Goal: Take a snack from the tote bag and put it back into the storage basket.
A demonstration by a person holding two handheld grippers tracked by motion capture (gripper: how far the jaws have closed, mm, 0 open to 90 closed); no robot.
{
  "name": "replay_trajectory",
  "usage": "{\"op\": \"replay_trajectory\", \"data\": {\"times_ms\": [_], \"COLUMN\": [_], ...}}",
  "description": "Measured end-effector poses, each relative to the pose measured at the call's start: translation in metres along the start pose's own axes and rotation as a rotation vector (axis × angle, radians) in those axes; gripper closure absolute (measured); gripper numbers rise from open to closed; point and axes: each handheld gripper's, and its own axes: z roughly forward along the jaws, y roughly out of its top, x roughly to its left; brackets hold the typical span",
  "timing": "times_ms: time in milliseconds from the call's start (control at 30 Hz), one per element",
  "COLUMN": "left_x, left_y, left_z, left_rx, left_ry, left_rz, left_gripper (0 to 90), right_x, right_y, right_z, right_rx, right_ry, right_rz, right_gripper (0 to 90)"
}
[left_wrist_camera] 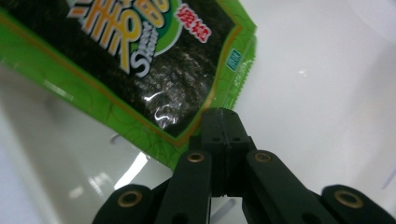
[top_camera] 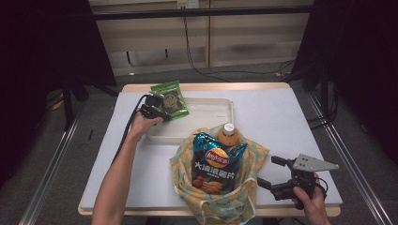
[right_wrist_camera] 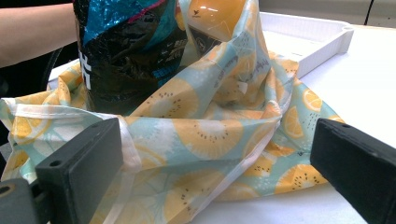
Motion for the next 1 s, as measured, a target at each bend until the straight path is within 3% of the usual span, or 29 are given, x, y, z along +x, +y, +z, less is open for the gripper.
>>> {"op": "replay_trajectory", "data": {"times_ms": [67,133,167,233,267,333,400,467,533,600,767,867,1000], "left_x": [0.005,0.007,0.006,0.009,0.013,0.012,0.016,0.017,0.016,0.017,0.019,0.019,0.016], "left_y": [0.000,0.000,-0.001,-0.001,-0.002,-0.003,-0.003,-0.003,-0.004,-0.004,-0.010,-0.011,-0.012], "left_z": [-0.002,-0.004,-0.002,-0.003,-0.005,-0.003,-0.006,-0.006,-0.007,-0.009,-0.009,-0.012,-0.017], "left_rx": [0.021,0.028,-0.010,-0.007,0.015,-0.025,0.001,-0.001,-0.028,-0.026,-0.072,-0.061,-0.096], "left_ry": [0.006,0.014,0.015,0.031,0.021,0.039,0.054,0.060,0.077,0.090,0.085,0.085,0.045], "left_rz": [0.034,0.033,-0.012,-0.019,0.009,-0.042,-0.003,-0.003,-0.032,-0.027,-0.055,-0.033,-0.043], "left_gripper": [88.3,88.1,88.2,88.3,88.3,88.1,87.1,86.2,85.2,83.9,82.6,81.1,79.7], "right_x": [0.000,0.000,0.000,0.000,0.000,0.000,0.000,0.000,0.000,0.000,0.000,0.000,0.000], "right_y": [0.000,0.000,0.000,0.000,0.000,0.000,0.000,0.000,0.000,0.000,0.000,0.000,0.000], "right_z": [0.000,0.000,0.000,0.000,0.000,0.000,0.000,0.000,0.000,0.000,0.000,0.000,0.000], "right_rx": [0.001,0.001,0.001,0.000,0.000,0.001,0.001,0.002,0.004,0.002,0.004,0.002,0.002], "right_ry": [0.000,0.001,0.001,0.000,0.001,0.000,0.001,-0.001,-0.002,0.000,-0.003,-0.001,0.002], "right_rz": [0.000,0.001,0.002,0.002,0.001,0.002,0.003,0.001,0.002,0.002,0.002,0.000,0.002], "right_gripper": [1.9,1.9,1.9,1.9,1.9,1.9,1.9,1.9,1.9,1.9,1.9,1.9,1.9]}}
